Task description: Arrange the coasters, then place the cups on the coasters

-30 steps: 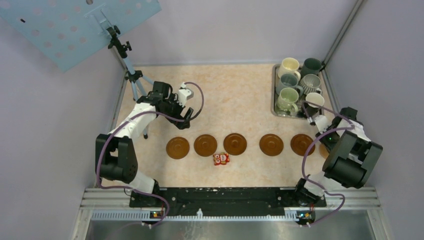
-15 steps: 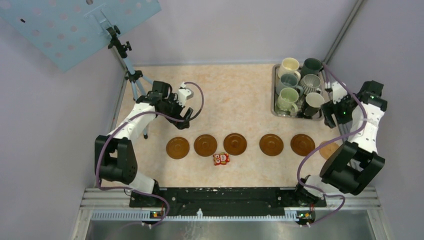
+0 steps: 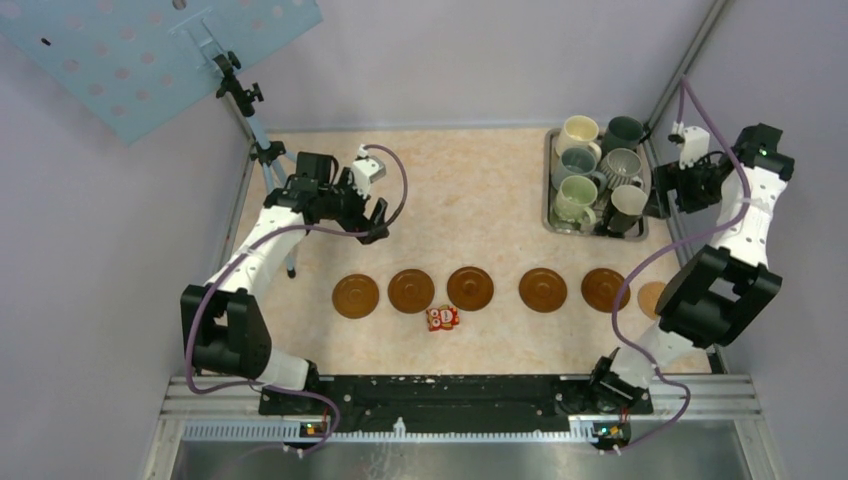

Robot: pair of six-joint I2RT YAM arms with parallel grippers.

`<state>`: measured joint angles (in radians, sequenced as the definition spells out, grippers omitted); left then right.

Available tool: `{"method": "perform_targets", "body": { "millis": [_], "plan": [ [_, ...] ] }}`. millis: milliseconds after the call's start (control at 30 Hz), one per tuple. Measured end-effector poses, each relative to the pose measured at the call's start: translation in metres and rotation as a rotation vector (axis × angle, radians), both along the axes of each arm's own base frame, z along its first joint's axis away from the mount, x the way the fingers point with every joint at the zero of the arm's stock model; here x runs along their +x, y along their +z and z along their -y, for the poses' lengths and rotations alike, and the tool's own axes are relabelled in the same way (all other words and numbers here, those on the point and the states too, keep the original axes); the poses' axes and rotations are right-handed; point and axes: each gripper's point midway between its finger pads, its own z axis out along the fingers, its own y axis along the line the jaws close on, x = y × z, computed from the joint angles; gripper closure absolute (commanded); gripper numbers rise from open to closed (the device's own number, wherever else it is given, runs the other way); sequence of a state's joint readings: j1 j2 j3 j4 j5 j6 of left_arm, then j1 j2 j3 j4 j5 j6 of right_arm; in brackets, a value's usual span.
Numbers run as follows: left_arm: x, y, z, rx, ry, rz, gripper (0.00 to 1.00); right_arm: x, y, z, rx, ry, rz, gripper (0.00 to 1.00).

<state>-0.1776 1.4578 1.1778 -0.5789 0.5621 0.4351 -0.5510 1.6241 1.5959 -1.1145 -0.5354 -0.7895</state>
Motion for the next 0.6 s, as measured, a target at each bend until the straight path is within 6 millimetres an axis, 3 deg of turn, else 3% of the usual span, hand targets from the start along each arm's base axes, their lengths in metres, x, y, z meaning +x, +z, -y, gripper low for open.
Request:
{"method": "perform_targets", "body": {
  "millis": [67,133,267,400,467,600],
  "plan": [
    [0.001,0.002,0.002,-0.014,0.002,0.002,0.01,0.013,-0.003,-0.001,0.016,0.001,-0.015,0.21],
    [0.002,0.003,0.002,-0.019,0.011,-0.001,0.01,0.023,-0.01,-0.015,0.04,0.003,-0.035,0.22],
    [0.005,0.003,0.002,-0.025,0.029,-0.002,0.01,0.029,-0.031,-0.066,0.048,0.042,-0.08,0.28],
    [0.012,0.003,0.004,-0.038,0.05,-0.008,0.01,0.019,-0.058,-0.112,0.018,0.08,-0.143,0.31],
    [0.018,0.003,0.005,-0.047,0.061,-0.012,0.01,0.021,-0.068,-0.12,-0.002,0.067,-0.155,0.32],
    [0.025,0.002,0.008,-0.064,0.077,-0.012,0.01,0.028,-0.081,-0.117,-0.049,0.013,-0.142,0.32]
  ]
}}
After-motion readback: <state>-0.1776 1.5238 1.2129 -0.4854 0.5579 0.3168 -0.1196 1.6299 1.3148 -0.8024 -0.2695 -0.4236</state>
